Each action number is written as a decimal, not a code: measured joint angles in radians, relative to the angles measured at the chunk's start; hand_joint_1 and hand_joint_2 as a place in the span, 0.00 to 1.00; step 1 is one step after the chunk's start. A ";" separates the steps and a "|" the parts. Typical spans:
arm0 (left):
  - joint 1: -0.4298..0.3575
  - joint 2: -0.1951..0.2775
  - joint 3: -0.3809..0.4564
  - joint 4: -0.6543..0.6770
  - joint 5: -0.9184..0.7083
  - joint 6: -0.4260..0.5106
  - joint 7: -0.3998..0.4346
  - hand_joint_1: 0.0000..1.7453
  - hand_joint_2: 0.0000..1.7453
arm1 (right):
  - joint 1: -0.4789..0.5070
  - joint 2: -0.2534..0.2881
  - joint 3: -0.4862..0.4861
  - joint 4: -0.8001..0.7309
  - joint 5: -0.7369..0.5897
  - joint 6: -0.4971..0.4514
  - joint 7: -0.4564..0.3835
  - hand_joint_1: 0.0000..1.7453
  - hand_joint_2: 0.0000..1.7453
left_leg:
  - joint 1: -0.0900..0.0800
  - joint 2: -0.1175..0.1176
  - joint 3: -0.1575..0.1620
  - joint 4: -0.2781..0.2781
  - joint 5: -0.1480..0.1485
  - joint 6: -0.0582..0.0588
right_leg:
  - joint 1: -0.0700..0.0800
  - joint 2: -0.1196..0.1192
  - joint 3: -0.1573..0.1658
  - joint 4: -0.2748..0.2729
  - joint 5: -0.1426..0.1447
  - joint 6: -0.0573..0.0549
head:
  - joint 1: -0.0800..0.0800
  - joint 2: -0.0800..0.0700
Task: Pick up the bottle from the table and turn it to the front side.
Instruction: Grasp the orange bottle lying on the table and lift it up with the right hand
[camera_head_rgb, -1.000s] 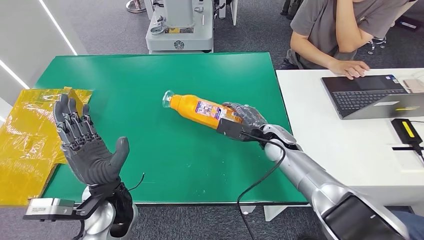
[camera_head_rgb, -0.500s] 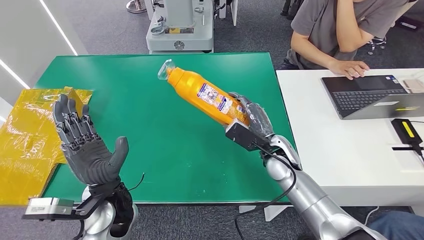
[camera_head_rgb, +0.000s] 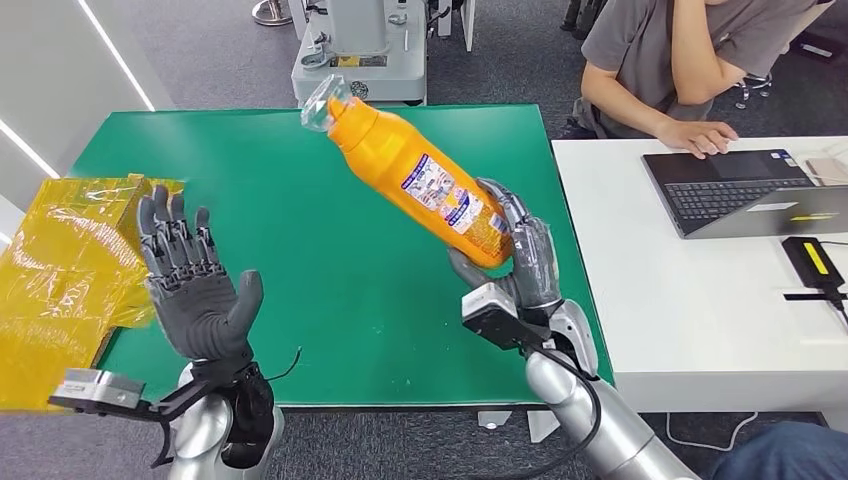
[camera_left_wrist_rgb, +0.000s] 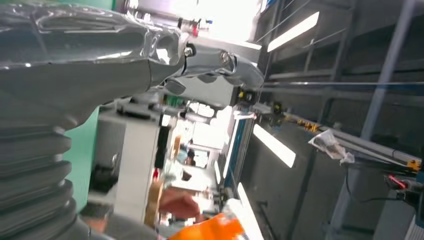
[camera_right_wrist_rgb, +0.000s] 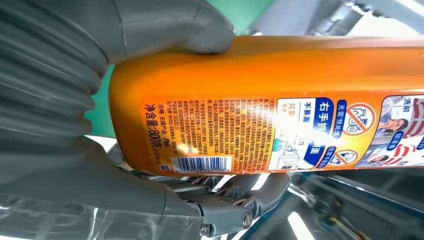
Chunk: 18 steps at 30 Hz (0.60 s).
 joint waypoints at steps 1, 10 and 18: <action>-0.005 0.000 0.000 0.006 0.008 -0.015 0.009 0.00 1.00 | 0.000 0.003 0.005 -0.008 -0.002 -0.001 -0.006 1.00 1.00 | 0.000 0.000 0.000 0.000 0.000 0.000 | 0.000 0.000 0.000 0.000 0.000 0.000 | 0.000 0.000; -0.062 -0.007 -0.003 0.084 0.012 -0.109 0.076 0.00 1.00 | -0.003 0.048 0.060 -0.030 -0.019 -0.003 -0.048 1.00 1.00 | 0.000 0.000 0.000 0.000 0.000 0.000 | 0.000 0.000 0.000 0.000 0.000 0.000 | 0.000 0.000; -0.098 -0.017 -0.003 0.141 0.009 -0.147 0.084 0.00 1.00 | -0.010 0.061 0.094 -0.005 -0.046 0.057 -0.046 1.00 1.00 | 0.000 0.000 0.000 0.000 0.000 0.000 | 0.000 0.000 0.000 0.000 0.000 0.000 | 0.000 0.000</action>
